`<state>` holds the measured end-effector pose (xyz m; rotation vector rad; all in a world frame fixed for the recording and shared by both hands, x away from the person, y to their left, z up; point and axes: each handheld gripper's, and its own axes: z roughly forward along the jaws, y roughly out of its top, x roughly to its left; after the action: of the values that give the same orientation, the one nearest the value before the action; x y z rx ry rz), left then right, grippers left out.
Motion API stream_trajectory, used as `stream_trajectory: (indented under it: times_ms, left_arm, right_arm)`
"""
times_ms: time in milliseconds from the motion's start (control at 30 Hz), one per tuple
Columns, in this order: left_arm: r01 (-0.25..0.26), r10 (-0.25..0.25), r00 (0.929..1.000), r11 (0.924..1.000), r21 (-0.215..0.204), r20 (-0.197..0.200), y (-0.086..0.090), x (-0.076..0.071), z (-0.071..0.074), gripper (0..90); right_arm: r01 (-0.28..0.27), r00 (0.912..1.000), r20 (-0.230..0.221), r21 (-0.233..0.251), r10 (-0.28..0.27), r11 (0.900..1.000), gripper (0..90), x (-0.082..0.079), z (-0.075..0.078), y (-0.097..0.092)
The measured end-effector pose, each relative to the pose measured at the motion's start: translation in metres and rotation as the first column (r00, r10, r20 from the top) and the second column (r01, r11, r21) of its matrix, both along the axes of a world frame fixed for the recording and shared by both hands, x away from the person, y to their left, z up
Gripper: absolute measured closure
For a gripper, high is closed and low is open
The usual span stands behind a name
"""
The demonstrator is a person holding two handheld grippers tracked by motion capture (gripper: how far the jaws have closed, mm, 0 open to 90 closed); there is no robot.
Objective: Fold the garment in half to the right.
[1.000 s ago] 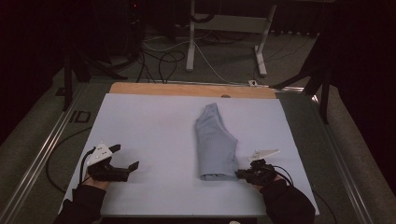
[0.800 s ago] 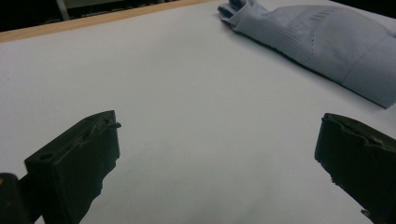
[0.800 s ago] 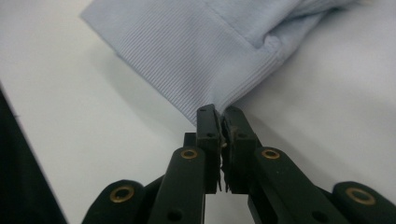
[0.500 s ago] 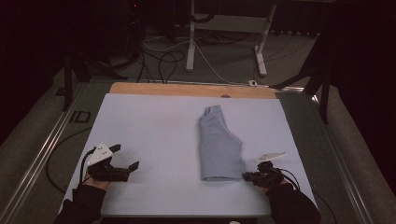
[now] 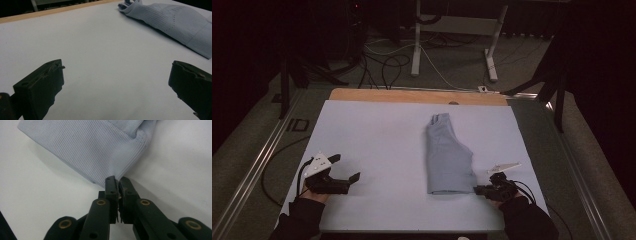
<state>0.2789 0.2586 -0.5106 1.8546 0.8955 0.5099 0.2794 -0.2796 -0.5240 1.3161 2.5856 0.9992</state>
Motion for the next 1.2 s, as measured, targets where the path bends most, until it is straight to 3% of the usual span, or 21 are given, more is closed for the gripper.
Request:
stream_trajectory:
  times_ms: [67, 100, 200, 300, 400, 500, 633, 800, 867, 900, 1000, 1133, 1200]
  left_arm:
    - [0.001, -0.001, 1.0000, 1.0000, 0.001, 0.000, 0.000, 0.000, 0.000, 1.1]
    - [0.004, -0.004, 1.0000, 1.0000, 0.007, 0.001, -0.001, 0.000, 0.000, 1.1]
    - [0.001, -0.001, 1.0000, 1.0000, 0.004, 0.002, -0.001, 0.000, 0.000, 1.1]
    - [0.000, 0.000, 1.0000, 1.0000, 0.000, 0.001, 0.000, 0.001, 0.000, 1.1]
    - [0.001, -0.001, 1.0000, 1.0000, 0.003, 0.002, -0.001, 0.000, 0.001, 1.1]
    - [0.000, 0.000, 1.0000, 1.0000, -0.003, 0.002, -0.001, 0.000, 0.001, 1.1]
    - [0.001, -0.001, 1.0000, 1.0000, -0.002, 0.003, 0.000, 0.000, 0.001, 1.1]
    - [0.004, -0.004, 1.0000, 1.0000, -0.003, 0.003, 0.001, 0.000, 0.000, 1.1]
    - [0.001, -0.001, 1.0000, 0.9999, -0.010, 0.000, 0.001, 0.001, 0.000, 1.1]
    - [0.003, -0.003, 1.0000, 1.0000, -0.009, 0.001, 0.001, 0.000, 0.000, 1.1]
    - [0.004, -0.004, 1.0000, 1.0000, -0.007, 0.002, 0.001, 0.000, 0.000, 1.1]
    - [0.006, -0.006, 1.0000, 0.9999, -0.011, 0.008, 0.002, 0.000, 0.000, 1.1]
    - [0.001, -0.001, 1.0000, 0.9999, -0.016, 0.007, 0.002, 0.000, 0.000, 1.1]
  right_arm:
    - [0.002, 1.0000, -0.003, 0.007, -0.002, 1.0000, 85.6, 0.000, 0.000, -0.001]
    - [-0.011, 0.9999, -0.004, 0.017, 0.011, 0.9998, 73.8, 0.000, 0.002, -0.001]
    - [0.004, 0.9996, 0.028, 0.037, -0.005, 0.9993, 70.5, 0.001, 0.014, -0.004]
    - [0.001, 0.9962, 0.087, 0.040, -0.004, 0.9992, 69.9, -0.001, 0.032, -0.002]
    - [-0.038, 0.9903, 0.135, 0.061, 0.030, 0.9974, 73.9, 0.001, 0.047, 0.008]
    - [-0.115, 0.9800, 0.172, 0.076, 0.100, 0.9905, 81.0, 0.005, 0.058, 0.026]
    - [-0.200, 0.9657, 0.182, 0.066, 0.185, 0.9776, 88.8, 0.018, 0.063, 0.056]
    - [-0.277, 0.9446, 0.194, 0.040, 0.265, 0.9600, 90.0, 0.032, 0.059, 0.084]
    - [-0.289, 0.9425, 0.188, 0.043, 0.276, 0.9564, 90.0, 0.037, 0.054, 0.092]
    - [-0.301, 0.9373, 0.198, 0.044, 0.287, 0.9526, 90.0, 0.038, 0.051, 0.095]
    - [-0.320, 0.9317, 0.193, 0.035, 0.308, 0.9467, 90.0, 0.042, 0.041, 0.102]
    - [-0.328, 0.9354, 0.143, 0.011, 0.324, 0.9444, 90.0, 0.045, 0.022, 0.106]
    - [-0.339, 0.9322, 0.129, -0.017, 0.338, 0.9407, 90.0, 0.043, 0.016, 0.106]
